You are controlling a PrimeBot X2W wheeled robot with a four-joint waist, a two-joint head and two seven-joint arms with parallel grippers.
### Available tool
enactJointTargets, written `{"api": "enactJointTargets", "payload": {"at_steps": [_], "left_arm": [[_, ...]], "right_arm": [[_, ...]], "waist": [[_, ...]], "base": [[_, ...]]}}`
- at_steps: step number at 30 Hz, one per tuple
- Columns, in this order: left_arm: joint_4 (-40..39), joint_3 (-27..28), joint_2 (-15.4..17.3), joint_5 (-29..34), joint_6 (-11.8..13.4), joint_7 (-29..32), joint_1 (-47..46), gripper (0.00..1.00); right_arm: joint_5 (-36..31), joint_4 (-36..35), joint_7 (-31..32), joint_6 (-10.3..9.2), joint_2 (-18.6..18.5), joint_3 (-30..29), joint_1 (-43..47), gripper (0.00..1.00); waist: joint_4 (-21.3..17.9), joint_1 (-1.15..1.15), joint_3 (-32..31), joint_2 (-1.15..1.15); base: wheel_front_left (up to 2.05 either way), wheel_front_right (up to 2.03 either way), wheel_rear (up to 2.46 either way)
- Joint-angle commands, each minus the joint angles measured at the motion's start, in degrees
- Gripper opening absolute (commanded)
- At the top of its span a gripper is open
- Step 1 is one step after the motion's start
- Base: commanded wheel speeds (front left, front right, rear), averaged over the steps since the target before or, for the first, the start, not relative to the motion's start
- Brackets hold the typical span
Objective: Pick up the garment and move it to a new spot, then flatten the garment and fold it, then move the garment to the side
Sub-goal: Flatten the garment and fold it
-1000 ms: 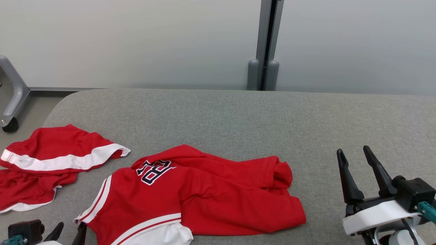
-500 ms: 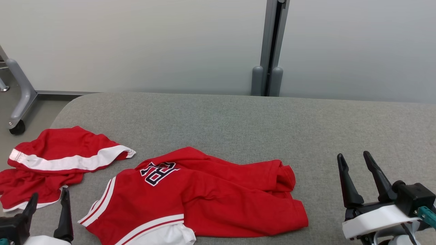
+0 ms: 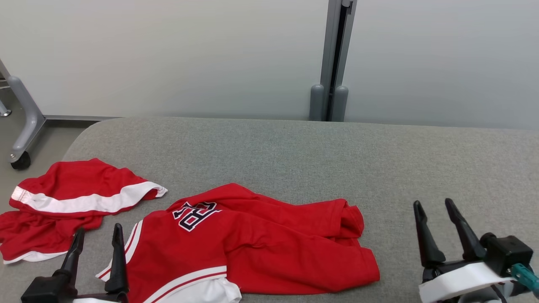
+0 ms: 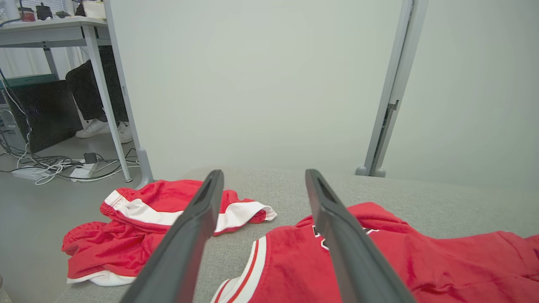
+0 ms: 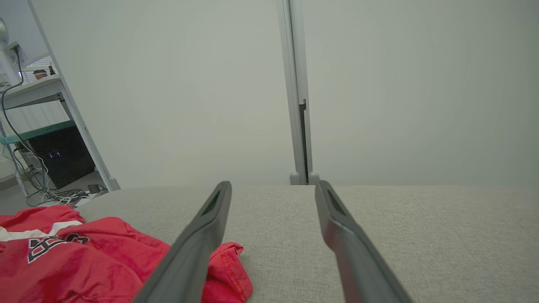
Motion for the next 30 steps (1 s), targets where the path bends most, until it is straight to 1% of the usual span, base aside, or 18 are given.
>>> {"api": "enactJointTargets", "payload": {"at_steps": [1, 6, 9, 11, 16, 18, 21, 24, 28, 30], "left_arm": [[0.44, -0.16, 0.07, 0.39, 0.02, -0.66, -1.15, 1.00], [2.52, -1.74, -0.54, 1.18, -0.53, -2.02, -1.64, 1.00], [3.55, -2.67, -0.87, 1.10, -0.94, -2.20, -2.19, 1.00], [4.22, -3.17, -1.15, 0.84, -1.38, -2.19, -2.33, 1.00], [5.54, -4.32, -1.74, 0.45, -1.99, -2.37, -3.11, 1.00], [6.15, -4.78, -1.89, 0.42, -2.36, -2.32, -3.47, 1.00], [6.88, -5.44, -2.03, 0.42, -2.56, -2.25, -3.71, 1.00], [7.53, -5.76, -2.08, 0.27, -2.73, -2.15, -4.06, 1.00], [8.24, -6.18, -2.04, 0.18, -2.92, -2.07, -4.19, 1.00], [8.41, -6.30, -1.96, 0.07, -2.99, -1.98, -4.19, 1.00]], "right_arm": [[0.35, 0.16, 0.00, 0.11, -0.44, 0.58, -0.65, 1.00], [3.61, 2.97, 0.00, 0.11, -2.14, 5.28, -1.43, 1.00], [6.35, 6.43, 0.03, 0.11, -3.65, 9.03, -2.55, 1.00], [8.54, 8.83, 1.14, 0.11, -4.63, 11.61, -3.72, 1.00], [14.23, 13.30, 7.41, 0.10, -6.47, 17.42, -7.06, 1.00], [16.37, 14.67, 10.03, 0.10, -6.61, 19.49, -8.10, 1.00], [18.65, 17.59, 14.23, 0.10, -7.02, 21.06, -9.31, 1.00], [20.70, 20.36, 17.57, 0.10, -6.33, 21.97, -10.11, 1.00], [23.58, 22.43, 20.14, 0.10, -5.34, 22.85, -10.08, 1.00], [24.56, 22.71, 20.50, 0.10, -5.49, 23.37, -9.98, 1.00]], "waist": [[0.03, 0.00, 0.01, 0.00], [0.50, 0.00, 0.08, 0.00], [1.18, 0.00, 0.09, 0.00], [1.66, 0.00, 0.05, 0.00], [2.77, 0.00, 0.10, 0.00], [3.45, 0.00, 0.09, 0.00], [4.48, 0.00, 0.05, 0.00], [5.43, 0.00, -0.05, 0.00], [6.32, 0.00, -0.22, 0.00], [6.66, 0.00, -0.28, 0.00]], "base": [[0.00, 0.00, 0.00], [0.00, 0.00, 0.00], [0.00, 0.00, 0.00], [0.00, 0.00, 0.00], [0.00, 0.00, 0.00], [0.00, 0.00, 0.00], [0.00, 0.00, 0.00], [0.00, 0.00, 0.00], [0.00, 0.00, 0.00], [0.00, 0.00, 0.00]]}}
